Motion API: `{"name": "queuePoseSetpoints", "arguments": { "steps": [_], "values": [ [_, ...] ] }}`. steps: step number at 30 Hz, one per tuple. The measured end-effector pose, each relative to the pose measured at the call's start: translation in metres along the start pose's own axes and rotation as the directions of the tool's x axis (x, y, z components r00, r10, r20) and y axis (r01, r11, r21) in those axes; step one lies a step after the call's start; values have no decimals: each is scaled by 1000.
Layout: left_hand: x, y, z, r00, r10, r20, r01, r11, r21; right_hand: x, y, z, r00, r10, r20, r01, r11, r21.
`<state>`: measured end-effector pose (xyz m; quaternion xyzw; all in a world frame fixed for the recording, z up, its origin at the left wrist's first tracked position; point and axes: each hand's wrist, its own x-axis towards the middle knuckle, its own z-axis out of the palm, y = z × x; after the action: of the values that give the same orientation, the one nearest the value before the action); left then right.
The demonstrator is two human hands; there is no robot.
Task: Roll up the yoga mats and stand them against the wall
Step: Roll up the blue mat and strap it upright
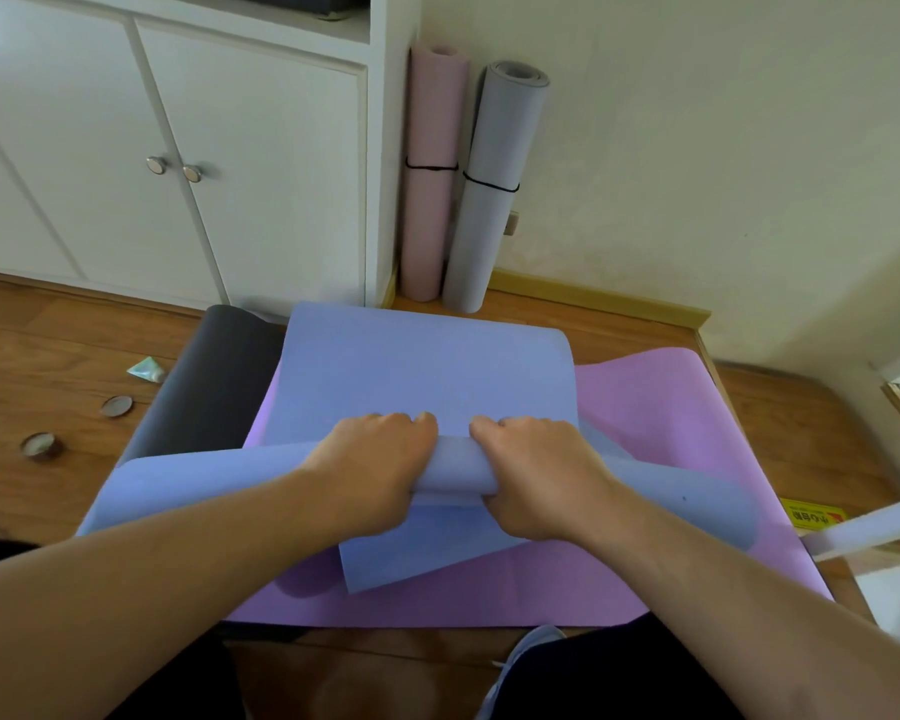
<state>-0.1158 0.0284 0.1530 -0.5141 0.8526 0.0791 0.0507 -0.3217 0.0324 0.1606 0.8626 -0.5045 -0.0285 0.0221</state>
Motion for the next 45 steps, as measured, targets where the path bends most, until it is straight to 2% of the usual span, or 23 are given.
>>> {"name": "queuePoseSetpoints", "arguments": {
  "steps": [3,5,8,11,13,16,19,24,31,33,37,39,42,45],
  "values": [
    [8,-15,-11,997,-40,73,47,994,-100,2,0,5,992,18,-123,-35,990,-136],
    [11,-23,-20,993,-42,115,58,988,-143,3,0,4,991,30,-129,-53,983,-177],
    [7,-24,-25,997,-13,77,21,995,-97,3,3,-2,999,14,-45,-18,996,-86],
    [0,-16,-22,999,-2,-33,3,1000,9,6,16,-13,989,80,121,-87,995,53],
    [-3,-11,-18,997,10,-80,-4,997,76,8,20,-21,983,92,162,-106,991,79],
    [-3,-15,-14,998,-4,-63,7,999,42,6,13,-21,994,63,90,-68,997,45],
    [-2,-26,-16,999,-22,28,23,999,-29,2,2,-14,1000,27,-12,-28,999,-38],
    [1,-33,-12,994,7,106,0,998,-60,5,0,-2,996,47,82,-46,999,-14],
    [7,-21,-1,996,46,-82,-36,992,118,5,12,1,977,116,180,-145,977,155],
    [10,-21,-1,998,27,-56,-22,996,82,5,10,1,983,103,152,-125,982,140],
    [12,-29,-10,998,-14,63,18,998,-60,5,3,1,999,35,21,-34,998,-57],
    [10,-32,-14,996,-5,86,13,995,-102,5,1,0,999,33,23,-31,997,-64],
    [6,-31,-15,998,5,58,-2,998,-60,6,1,-2,997,44,63,-44,999,-1],
    [3,-20,-6,998,33,-48,-31,998,47,5,5,-5,991,83,101,-88,995,52]
  ]
}}
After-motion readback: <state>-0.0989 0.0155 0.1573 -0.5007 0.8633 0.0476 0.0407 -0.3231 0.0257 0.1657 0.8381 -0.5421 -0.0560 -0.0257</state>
